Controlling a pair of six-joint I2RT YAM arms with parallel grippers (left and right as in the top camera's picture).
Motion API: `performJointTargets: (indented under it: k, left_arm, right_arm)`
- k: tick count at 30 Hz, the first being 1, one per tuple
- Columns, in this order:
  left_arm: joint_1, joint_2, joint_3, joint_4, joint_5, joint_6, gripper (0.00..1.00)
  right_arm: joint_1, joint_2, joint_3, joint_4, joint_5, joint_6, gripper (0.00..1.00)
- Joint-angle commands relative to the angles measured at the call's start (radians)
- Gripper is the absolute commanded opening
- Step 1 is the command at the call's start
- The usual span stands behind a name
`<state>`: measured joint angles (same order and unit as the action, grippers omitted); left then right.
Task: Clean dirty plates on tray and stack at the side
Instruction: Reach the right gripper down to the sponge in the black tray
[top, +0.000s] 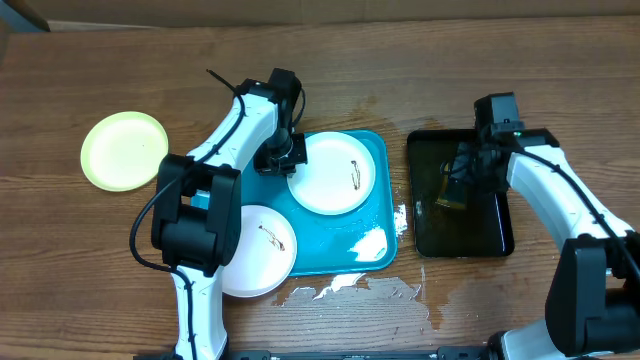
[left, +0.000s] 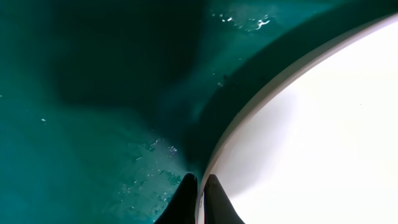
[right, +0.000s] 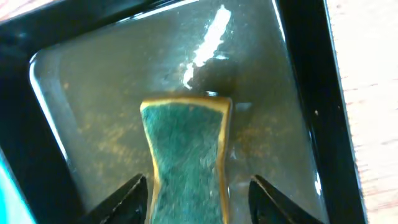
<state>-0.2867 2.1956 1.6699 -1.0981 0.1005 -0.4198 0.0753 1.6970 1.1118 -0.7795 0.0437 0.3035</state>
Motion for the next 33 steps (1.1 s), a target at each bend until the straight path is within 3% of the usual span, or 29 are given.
performJointTargets:
  k: [1, 5, 11, 16, 19, 23, 26, 27, 30, 33]
  left_arm:
    - [-0.011, 0.008, -0.014, 0.025, -0.022, -0.031, 0.04]
    - [-0.015, 0.008, -0.014, 0.030, -0.022, -0.031, 0.04]
    - [-0.024, 0.008, -0.014, 0.032, -0.023, -0.031, 0.04]
    - [-0.028, 0.008, -0.014, 0.036, -0.022, -0.031, 0.04]
    - [-0.029, 0.008, -0.014, 0.036, -0.023, -0.031, 0.04]
    - [-0.029, 0.008, -0.014, 0.036, -0.023, -0.031, 0.04]
    - [-0.029, 0.008, -0.014, 0.036, -0.023, -0.030, 0.05]
    - [-0.029, 0.008, -0.014, 0.036, -0.023, -0.030, 0.04]
    - [-0.029, 0.008, -0.014, 0.037, -0.023, -0.030, 0.06]
    - [-0.029, 0.008, -0.014, 0.038, -0.023, -0.034, 0.11]
  right_arm:
    - [0.003, -0.012, -0.037, 0.058, -0.027, 0.007, 0.54]
    - [0.003, 0.002, -0.072, 0.120, -0.038, 0.006, 0.52]
    - [0.008, 0.039, -0.093, 0.167, -0.038, 0.003, 0.41]
    - [0.025, 0.062, -0.093, 0.182, -0.038, 0.003, 0.40]
    - [0.037, 0.086, -0.094, 0.188, -0.038, -0.013, 0.34]
    - [0.043, 0.101, -0.094, 0.201, -0.037, -0.019, 0.14]
    - [0.043, 0.101, -0.093, 0.226, -0.037, -0.019, 0.13]
    - [0.043, 0.101, -0.093, 0.231, -0.037, -0.019, 0.14]
    - [0.043, 0.101, -0.093, 0.232, -0.037, -0.019, 0.48]
    - [0.043, 0.101, -0.093, 0.238, -0.037, -0.042, 0.56]
